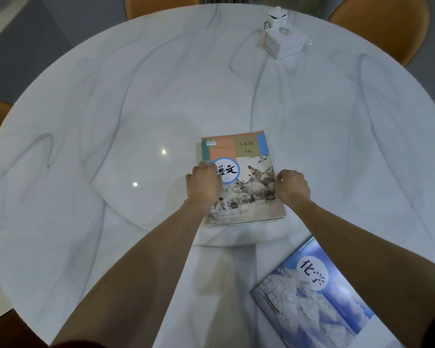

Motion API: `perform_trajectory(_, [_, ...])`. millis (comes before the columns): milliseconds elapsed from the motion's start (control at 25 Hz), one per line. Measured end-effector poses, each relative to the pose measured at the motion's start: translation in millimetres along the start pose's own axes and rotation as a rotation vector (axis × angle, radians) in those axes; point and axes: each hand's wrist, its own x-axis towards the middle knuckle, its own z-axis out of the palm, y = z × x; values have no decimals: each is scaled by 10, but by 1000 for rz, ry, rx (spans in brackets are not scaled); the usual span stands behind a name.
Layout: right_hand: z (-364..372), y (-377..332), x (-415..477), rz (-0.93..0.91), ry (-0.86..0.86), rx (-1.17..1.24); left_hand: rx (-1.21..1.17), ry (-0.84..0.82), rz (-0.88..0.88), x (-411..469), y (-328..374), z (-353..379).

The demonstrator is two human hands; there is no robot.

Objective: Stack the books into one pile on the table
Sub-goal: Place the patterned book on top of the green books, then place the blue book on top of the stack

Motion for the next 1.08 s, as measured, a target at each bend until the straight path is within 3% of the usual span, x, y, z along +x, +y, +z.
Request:
perform_trajectory(120, [-87,131,-257,-62,4,-159,79,-26,181,-150,172,-47])
perform_trajectory(400, [-186,592,-863,-127,126,-269,162,-61,445,-582,603,52])
perform_trajectory(720, [-97,1417,-1695,69,110,-359,272,-146,771,-1163,943,556])
perform_trajectory(1080, [302,1824,-2381,315,18,-226,331,-250,852,-1490,966,1036])
